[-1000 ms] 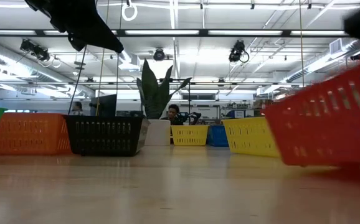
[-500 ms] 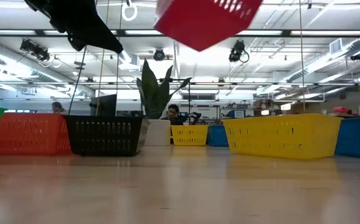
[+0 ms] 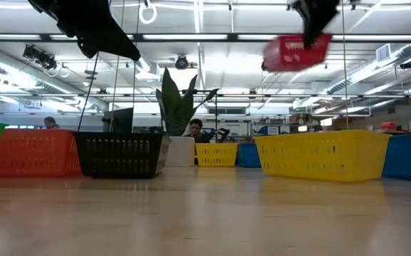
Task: Stack baskets by color
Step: Move the bottom red bin to the top right of the table
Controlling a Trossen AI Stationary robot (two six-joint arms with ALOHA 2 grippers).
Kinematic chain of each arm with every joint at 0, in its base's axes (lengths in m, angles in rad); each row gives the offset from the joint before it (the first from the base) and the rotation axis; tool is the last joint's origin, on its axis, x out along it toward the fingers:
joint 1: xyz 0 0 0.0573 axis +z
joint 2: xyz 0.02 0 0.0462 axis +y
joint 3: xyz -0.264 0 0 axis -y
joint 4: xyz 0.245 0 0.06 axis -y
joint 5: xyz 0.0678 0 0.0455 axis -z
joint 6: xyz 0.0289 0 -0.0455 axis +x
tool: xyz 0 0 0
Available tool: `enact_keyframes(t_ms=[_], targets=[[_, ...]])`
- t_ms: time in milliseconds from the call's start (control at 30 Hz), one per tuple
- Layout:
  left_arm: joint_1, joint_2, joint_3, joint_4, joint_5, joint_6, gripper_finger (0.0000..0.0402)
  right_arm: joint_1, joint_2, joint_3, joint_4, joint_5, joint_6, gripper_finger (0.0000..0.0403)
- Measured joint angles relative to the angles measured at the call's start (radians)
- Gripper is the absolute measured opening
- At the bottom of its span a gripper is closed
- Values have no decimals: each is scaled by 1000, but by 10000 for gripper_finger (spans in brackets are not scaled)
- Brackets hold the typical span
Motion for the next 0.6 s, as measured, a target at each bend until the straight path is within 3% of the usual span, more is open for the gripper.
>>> enact_keyframes(t_ms=[200, 333, 433, 600], targets=[[0, 0, 0, 0, 0, 7, 13, -199, -159, -261, 11, -11, -62, 6], [0, 0, 0, 1, -5, 8, 19, -262, -228, -364, 70, 13, -158, 6], [0, 0, 0, 2, -20, 8, 19, -317, -244, -428, 78, -39, -180, 6], [0, 0, 0, 6, -23, 7, 11, -370, -244, -509, 118, -10, -182, 6]])
